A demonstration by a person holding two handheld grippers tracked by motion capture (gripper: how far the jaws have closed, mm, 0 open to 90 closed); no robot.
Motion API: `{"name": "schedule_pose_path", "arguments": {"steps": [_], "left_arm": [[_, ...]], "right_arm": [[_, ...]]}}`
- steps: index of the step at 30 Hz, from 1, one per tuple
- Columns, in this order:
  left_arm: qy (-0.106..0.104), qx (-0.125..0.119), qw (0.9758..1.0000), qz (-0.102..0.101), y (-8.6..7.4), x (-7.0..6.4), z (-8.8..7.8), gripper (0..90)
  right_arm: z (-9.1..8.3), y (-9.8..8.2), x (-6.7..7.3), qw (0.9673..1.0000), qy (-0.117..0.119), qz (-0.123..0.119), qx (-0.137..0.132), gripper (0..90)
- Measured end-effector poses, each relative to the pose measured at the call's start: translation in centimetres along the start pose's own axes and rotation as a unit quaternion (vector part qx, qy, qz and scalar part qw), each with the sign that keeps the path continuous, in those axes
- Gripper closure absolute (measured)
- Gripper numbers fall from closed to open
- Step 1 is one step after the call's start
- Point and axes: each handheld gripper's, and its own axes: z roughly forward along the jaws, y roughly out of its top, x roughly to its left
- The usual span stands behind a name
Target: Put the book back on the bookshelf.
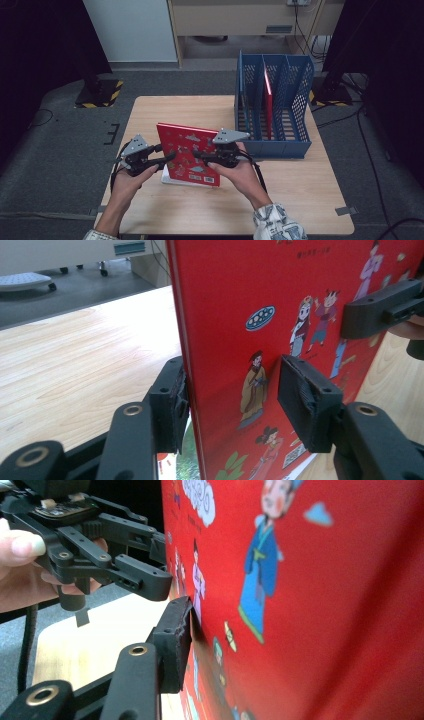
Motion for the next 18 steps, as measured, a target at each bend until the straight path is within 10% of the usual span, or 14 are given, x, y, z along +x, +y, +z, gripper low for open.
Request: {"name": "schedule_pose_path", "arguments": {"steps": [18], "left_arm": [[0.005, -0.005, 1.0, 0.006, -0.17, -0.33, -0.16, 45.5]], "right_arm": [[-0.86, 0.74, 0.87, 0.9996, -0.015, -0.002, -0.022, 54.2]]}}
